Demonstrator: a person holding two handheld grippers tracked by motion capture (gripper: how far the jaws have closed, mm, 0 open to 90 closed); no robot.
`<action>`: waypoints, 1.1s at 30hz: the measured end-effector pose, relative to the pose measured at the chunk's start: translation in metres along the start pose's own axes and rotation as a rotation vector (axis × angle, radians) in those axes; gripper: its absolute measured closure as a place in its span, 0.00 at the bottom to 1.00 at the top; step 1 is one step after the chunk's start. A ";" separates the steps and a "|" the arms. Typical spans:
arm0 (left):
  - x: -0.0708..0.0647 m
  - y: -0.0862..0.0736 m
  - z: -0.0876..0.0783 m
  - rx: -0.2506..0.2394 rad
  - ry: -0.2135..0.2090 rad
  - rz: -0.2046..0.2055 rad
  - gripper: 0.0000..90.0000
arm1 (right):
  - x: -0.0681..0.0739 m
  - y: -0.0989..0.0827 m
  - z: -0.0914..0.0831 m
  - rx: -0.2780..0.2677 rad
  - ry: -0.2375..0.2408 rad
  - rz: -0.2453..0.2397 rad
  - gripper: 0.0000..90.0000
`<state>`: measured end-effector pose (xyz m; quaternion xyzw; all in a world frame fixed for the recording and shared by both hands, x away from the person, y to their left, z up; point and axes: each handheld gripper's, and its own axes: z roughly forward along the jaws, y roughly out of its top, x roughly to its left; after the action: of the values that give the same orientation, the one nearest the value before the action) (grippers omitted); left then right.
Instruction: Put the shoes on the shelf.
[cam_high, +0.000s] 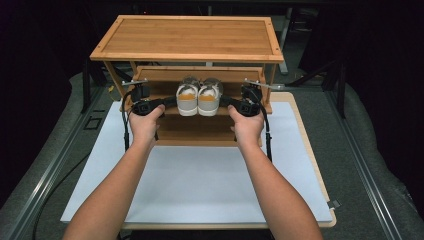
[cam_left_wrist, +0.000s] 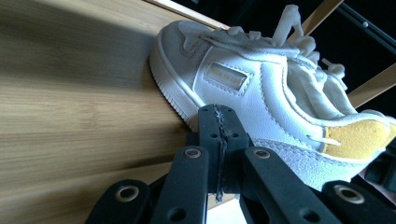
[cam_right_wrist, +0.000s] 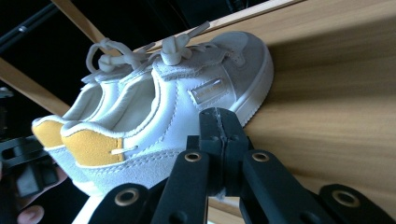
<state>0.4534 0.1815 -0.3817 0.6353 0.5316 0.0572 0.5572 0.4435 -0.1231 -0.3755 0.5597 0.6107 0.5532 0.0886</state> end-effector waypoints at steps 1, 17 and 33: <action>0.000 0.000 0.001 -0.004 0.003 -0.004 1.00 | 0.000 0.001 0.001 0.001 -0.003 -0.006 1.00; 0.005 0.014 0.020 -0.006 0.039 -0.003 1.00 | -0.007 0.014 0.020 -0.015 -0.042 -0.002 1.00; 0.004 0.026 0.034 0.000 0.113 0.005 0.99 | -0.007 0.023 0.036 -0.009 -0.098 -0.007 1.00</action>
<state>0.4938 0.1670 -0.3768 0.6324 0.5608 0.0942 0.5260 0.4855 -0.1135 -0.3748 0.5834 0.6052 0.5275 0.1230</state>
